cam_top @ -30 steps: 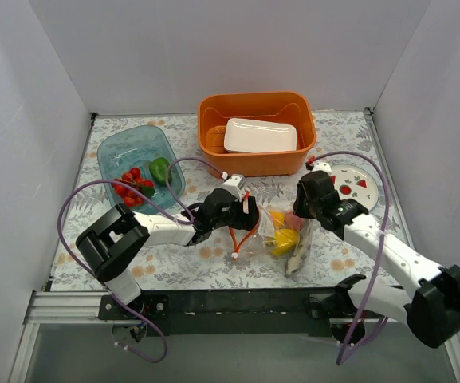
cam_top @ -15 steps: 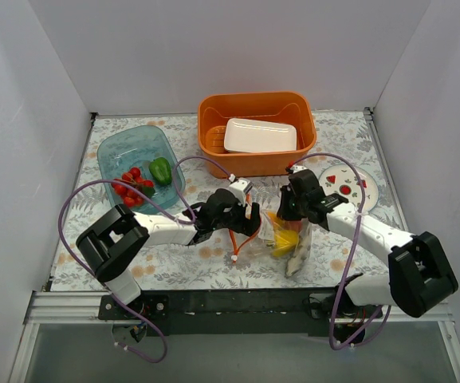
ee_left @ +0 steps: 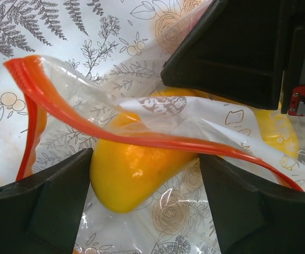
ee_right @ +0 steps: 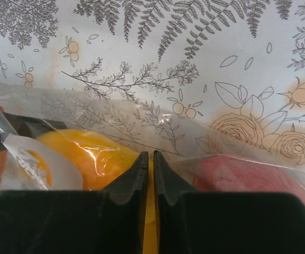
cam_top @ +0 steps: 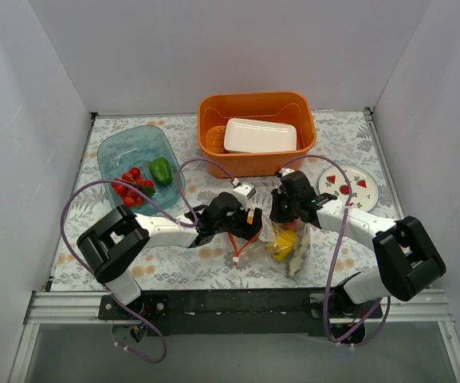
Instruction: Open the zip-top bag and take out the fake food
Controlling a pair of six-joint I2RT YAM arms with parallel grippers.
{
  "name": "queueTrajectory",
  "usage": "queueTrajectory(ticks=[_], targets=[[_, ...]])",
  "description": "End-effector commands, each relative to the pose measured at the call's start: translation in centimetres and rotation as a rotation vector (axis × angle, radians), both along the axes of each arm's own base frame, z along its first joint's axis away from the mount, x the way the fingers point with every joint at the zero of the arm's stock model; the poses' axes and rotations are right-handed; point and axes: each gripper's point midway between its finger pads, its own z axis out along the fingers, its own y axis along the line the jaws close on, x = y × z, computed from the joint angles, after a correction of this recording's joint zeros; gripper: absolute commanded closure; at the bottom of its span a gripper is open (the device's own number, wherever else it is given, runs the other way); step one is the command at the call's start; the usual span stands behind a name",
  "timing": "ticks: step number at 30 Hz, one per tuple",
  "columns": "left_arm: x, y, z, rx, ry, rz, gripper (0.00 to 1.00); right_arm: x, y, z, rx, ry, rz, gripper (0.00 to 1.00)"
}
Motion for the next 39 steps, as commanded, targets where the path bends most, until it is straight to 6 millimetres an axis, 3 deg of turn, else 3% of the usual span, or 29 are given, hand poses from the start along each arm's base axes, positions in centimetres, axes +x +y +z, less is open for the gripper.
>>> queueTrajectory(ticks=[1,5,7,13,17,23,26,30,34,39], targets=[[-0.2,-0.1,0.6,-0.021,0.050,0.047,0.20,-0.3,2.6,1.0,0.073,-0.007,0.094,0.84],[-0.1,0.7,0.4,-0.104,0.188,0.237,0.20,-1.0,3.3,0.3,0.067,0.008,0.109,0.86],[-0.6,0.4,0.8,-0.165,0.240,0.273,0.26,-1.1,3.3,0.2,0.067,0.010,0.103,0.86],[-2.0,-0.5,0.2,-0.182,0.314,0.217,0.36,-1.5,3.2,0.1,0.070,0.006,0.110,0.86],[-3.5,-0.8,-0.2,-0.174,0.352,0.175,0.36,-1.5,3.5,0.4,0.087,-0.004,0.118,0.86],[-5.1,-0.2,-2.3,-0.087,0.422,0.176,0.27,-1.8,3.7,0.5,0.095,-0.014,0.121,0.85],[-5.6,-0.1,-3.0,-0.065,0.446,0.191,0.30,-1.9,3.8,0.5,0.098,-0.016,0.122,0.84],[-6.2,-0.3,-3.1,-0.068,0.475,0.206,0.44,-1.8,3.9,0.7,0.095,-0.024,0.119,0.81],[-5.8,-0.2,-1.4,-0.111,0.459,0.238,0.76,-1.5,3.5,1.0,0.076,-0.043,0.110,0.80],[-6.0,0.4,0.4,-0.118,0.459,0.251,0.94,-0.6,2.3,1.2,0.025,-0.089,0.060,0.75]])
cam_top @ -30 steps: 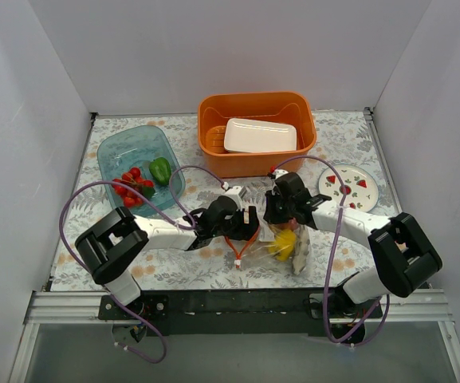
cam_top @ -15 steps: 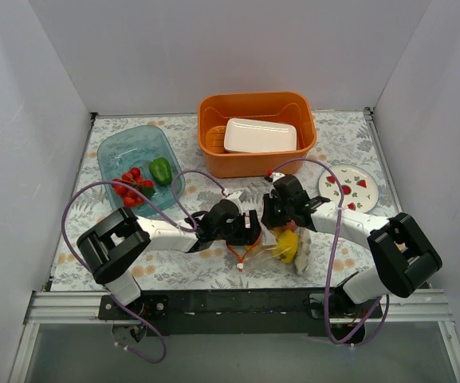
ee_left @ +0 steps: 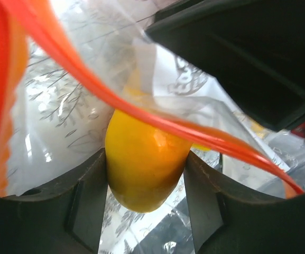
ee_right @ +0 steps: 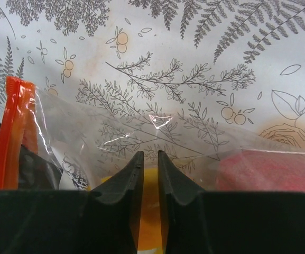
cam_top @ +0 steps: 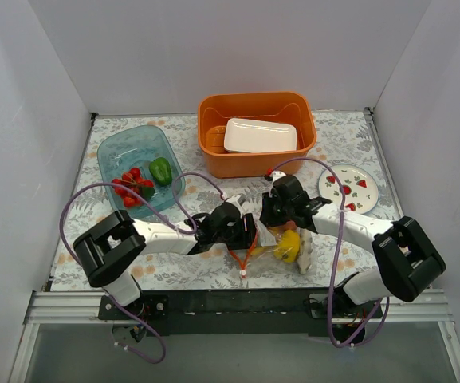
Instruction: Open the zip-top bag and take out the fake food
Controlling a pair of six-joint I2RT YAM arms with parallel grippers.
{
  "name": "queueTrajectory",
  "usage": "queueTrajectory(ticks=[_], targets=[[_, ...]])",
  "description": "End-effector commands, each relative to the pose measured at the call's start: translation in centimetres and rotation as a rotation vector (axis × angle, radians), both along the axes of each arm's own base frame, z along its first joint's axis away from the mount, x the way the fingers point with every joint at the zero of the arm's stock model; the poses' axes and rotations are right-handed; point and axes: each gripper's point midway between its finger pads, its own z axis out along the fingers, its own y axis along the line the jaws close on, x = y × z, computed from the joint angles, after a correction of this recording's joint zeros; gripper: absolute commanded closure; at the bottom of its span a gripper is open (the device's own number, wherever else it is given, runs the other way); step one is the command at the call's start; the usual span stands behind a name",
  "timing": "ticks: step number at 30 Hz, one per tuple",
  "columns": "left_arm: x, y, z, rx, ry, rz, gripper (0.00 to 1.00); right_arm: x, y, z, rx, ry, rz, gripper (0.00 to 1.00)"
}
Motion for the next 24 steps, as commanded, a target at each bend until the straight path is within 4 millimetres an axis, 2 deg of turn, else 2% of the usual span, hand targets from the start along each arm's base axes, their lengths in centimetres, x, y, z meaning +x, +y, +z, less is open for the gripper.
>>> queueTrajectory(ticks=[1,2,4,7,8,14,15,17,18,19,21,22,24], targets=[[-0.3,1.4,1.6,0.030,0.007,0.040,0.94,0.9,-1.1,0.9,-0.029,-0.068,-0.049,0.73],[-0.4,1.5,2.3,0.022,0.002,0.043,0.94,1.0,-1.2,1.0,-0.030,-0.074,-0.053,0.71],[-0.7,2.5,2.2,0.054,0.020,0.059,0.95,1.2,-1.1,1.1,-0.025,-0.084,-0.062,0.69],[-1.0,3.6,3.2,0.069,0.016,0.080,0.96,1.5,-1.2,1.4,-0.017,-0.101,-0.079,0.67],[-0.9,3.8,4.3,0.052,0.001,0.090,0.96,1.7,-1.4,1.4,-0.017,-0.105,-0.091,0.67],[-1.3,7.7,4.4,0.220,0.021,0.163,0.96,2.1,-1.5,2.0,-0.006,-0.132,-0.105,0.66],[-1.2,8.0,5.4,0.214,0.012,0.177,0.96,2.2,-1.5,2.2,-0.003,-0.137,-0.109,0.66],[-1.4,9.5,5.5,0.267,0.016,0.209,0.96,2.3,-1.7,2.4,-0.004,-0.146,-0.117,0.66],[-1.2,9.8,6.6,0.255,-0.001,0.222,0.96,2.4,-1.7,2.6,-0.003,-0.150,-0.119,0.66],[-1.1,10.3,6.8,0.268,-0.007,0.239,0.95,2.4,-1.7,2.7,0.000,-0.155,-0.121,0.66],[-0.9,12.3,6.9,0.330,-0.013,0.293,0.95,2.5,-1.8,3.0,0.002,-0.161,-0.125,0.66],[-0.6,12.7,7.8,0.324,-0.025,0.310,0.95,2.5,-1.8,3.2,0.006,-0.163,-0.126,0.66],[-0.1,14.3,8.3,0.360,-0.032,0.354,0.95,2.4,-1.7,3.3,0.010,-0.164,-0.121,0.66]])
